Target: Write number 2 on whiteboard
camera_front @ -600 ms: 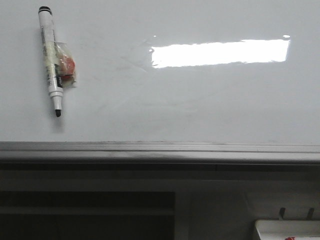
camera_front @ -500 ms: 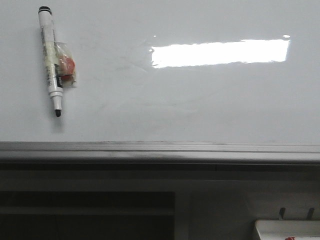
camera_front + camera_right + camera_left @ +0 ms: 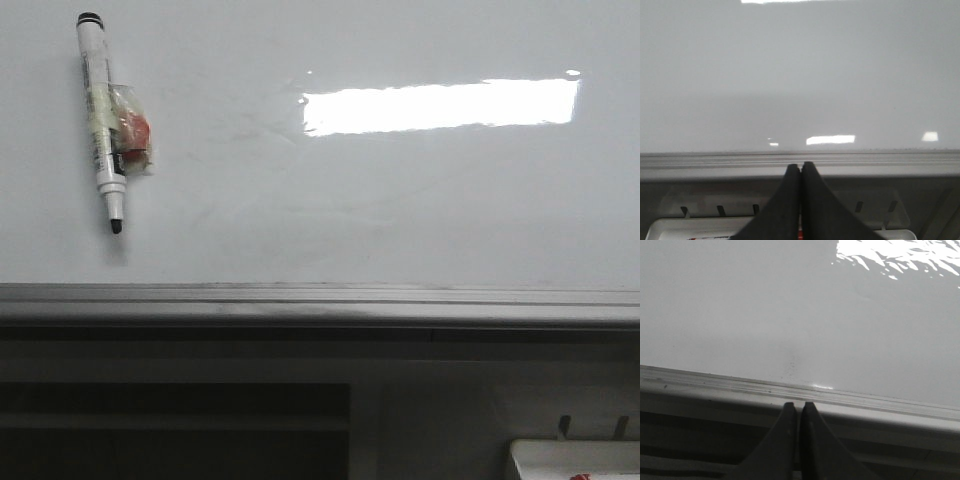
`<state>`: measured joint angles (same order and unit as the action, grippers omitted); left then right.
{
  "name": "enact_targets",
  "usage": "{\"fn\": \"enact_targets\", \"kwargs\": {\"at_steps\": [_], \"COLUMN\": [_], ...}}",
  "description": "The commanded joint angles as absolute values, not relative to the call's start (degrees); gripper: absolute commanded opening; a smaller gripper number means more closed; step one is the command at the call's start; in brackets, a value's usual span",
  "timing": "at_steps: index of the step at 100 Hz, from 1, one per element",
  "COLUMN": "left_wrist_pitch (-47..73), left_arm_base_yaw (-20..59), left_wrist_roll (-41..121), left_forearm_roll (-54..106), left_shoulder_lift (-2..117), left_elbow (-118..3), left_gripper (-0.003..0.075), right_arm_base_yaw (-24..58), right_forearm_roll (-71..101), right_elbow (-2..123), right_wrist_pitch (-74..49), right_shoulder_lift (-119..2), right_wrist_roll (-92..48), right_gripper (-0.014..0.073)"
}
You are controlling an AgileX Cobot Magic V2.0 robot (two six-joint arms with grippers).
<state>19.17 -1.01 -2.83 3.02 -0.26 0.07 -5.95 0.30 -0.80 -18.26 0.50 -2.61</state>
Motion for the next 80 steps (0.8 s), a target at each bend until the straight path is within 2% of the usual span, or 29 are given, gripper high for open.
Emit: {"fn": "enact_targets", "kwargs": {"at_steps": [1, 20, 38, 55, 80], "left_wrist_pitch": [16.3, 13.3, -0.9, -5.0, -7.8], "left_arm_base_yaw": [-0.6, -0.6, -0.6, -0.6, -0.6], "left_wrist_roll": [-3.0, -3.0, -3.0, -3.0, -3.0], "left_forearm_roll": [3.6, 1.8, 0.9, 0.9, 1.1], "left_shoulder_lift": [-1.8, -1.8, -1.8, -1.8, -1.8], "left_elbow": [0.7, 0.7, 0.7, 0.7, 0.7], "left_gripper": [-0.0020, -0.0020, -0.0020, -0.0020, -0.0020], "right_arm_base_yaw": [-6.3, -6.3, -6.3, -6.3, -6.3], "right_forearm_roll": [0.5, 0.5, 0.5, 0.5, 0.5], "right_elbow": [-2.3, -2.3, -2.3, -2.3, -2.3], "right_wrist_pitch": [-16.9, -14.5, 3.3, 18.5, 25.0], "right_shoulder_lift": [1.7, 1.7, 1.7, 1.7, 1.7], "right_wrist_roll": [-2.9, -2.9, -2.9, -2.9, -2.9], "right_gripper": [-0.0060, -0.0060, -0.0060, -0.0060, -0.0060]}}
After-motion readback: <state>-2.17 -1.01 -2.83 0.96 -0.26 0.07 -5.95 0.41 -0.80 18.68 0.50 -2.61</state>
